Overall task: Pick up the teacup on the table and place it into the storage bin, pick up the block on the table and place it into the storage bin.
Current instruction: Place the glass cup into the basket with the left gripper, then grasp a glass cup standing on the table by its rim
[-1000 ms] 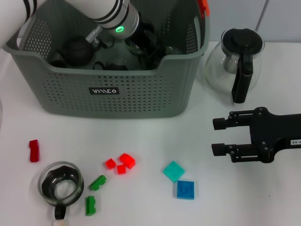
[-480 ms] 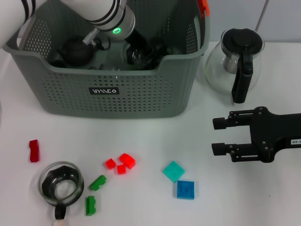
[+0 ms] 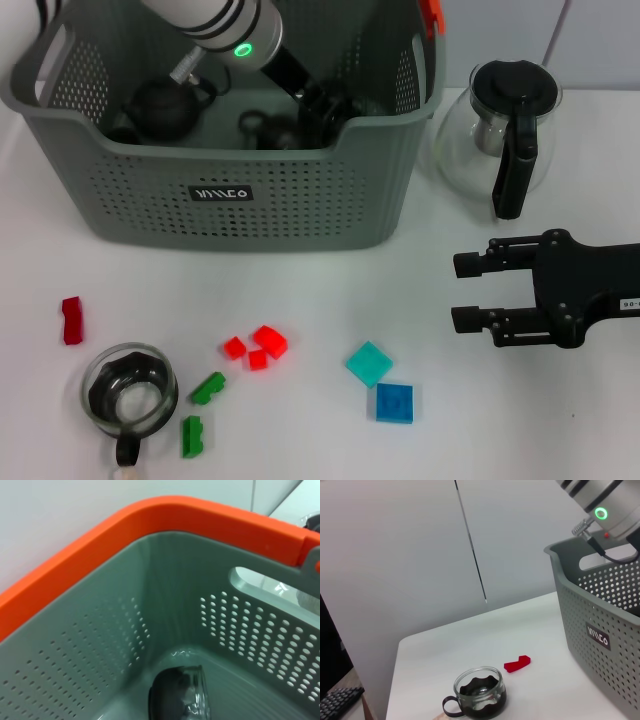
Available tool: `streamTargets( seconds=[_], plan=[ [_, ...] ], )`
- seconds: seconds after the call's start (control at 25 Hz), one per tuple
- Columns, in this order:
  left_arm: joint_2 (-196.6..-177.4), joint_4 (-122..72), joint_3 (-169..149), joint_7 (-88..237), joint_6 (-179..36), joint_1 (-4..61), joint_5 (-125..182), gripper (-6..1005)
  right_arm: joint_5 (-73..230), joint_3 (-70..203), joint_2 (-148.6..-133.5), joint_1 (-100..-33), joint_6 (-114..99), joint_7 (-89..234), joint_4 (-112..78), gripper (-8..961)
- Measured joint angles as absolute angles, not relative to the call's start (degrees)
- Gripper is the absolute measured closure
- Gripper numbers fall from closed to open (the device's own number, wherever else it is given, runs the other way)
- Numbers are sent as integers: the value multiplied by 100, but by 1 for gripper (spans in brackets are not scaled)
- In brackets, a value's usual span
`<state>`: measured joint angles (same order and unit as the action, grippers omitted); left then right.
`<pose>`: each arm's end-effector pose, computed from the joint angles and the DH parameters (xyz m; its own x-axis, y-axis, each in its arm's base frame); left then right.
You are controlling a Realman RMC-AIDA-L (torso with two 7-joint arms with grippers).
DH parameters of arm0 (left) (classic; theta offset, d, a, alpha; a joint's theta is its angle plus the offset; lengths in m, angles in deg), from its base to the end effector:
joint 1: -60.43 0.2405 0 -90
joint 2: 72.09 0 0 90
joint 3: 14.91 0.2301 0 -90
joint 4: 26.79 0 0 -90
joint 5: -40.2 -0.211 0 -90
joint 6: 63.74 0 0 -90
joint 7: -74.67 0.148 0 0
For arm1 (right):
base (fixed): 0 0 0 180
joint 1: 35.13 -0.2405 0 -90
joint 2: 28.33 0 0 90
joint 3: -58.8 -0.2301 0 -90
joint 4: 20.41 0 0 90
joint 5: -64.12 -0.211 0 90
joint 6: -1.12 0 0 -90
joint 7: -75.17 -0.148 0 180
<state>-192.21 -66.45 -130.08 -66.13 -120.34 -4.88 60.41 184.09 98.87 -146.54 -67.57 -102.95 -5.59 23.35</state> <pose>-0.0952 0.4616 -0.0227 0.8714 0.4849 -0.0736 0.3414 -0.7074 -0.6189 0.2163 0.3031 0.0247 0.8609 -0.2688 -0.4319 -0.2851 -0.9581 0.0281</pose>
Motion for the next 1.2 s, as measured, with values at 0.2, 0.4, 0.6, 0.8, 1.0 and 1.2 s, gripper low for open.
streamTargets(
  seconds=[0.2,0.4,0.6,0.8,1.0,1.2],
  plan=[
    [-19289,-7653,-13050,-6698,-12449,-83,6071,600,18409,9887,-14654,-6756,-10296,-559,2335,269],
    [-19460,-9194,-13534,-6628,-13084,458,6353,601,18409,9887,-14650,-6760,-10295,-560,2335,270],
    [-19323,-10507,-14408,-6231,-14251,1106,7898,603,18409,9886,-14639,-6763,-10295,-559,2335,270],
    [-19120,-10875,-15469,-5477,-15778,1753,9558,604,18409,9879,-14637,-6782,-10281,-559,2336,269],
    [-19097,-10894,-16264,-4692,-16978,2372,10008,605,18409,9878,-14637,-6810,-10252,-559,2336,269],
    [-19135,-11022,-16255,-4053,-17726,2893,9862,606,18409,9878,-14637,-6832,-10250,-560,2336,270]
  ],
)
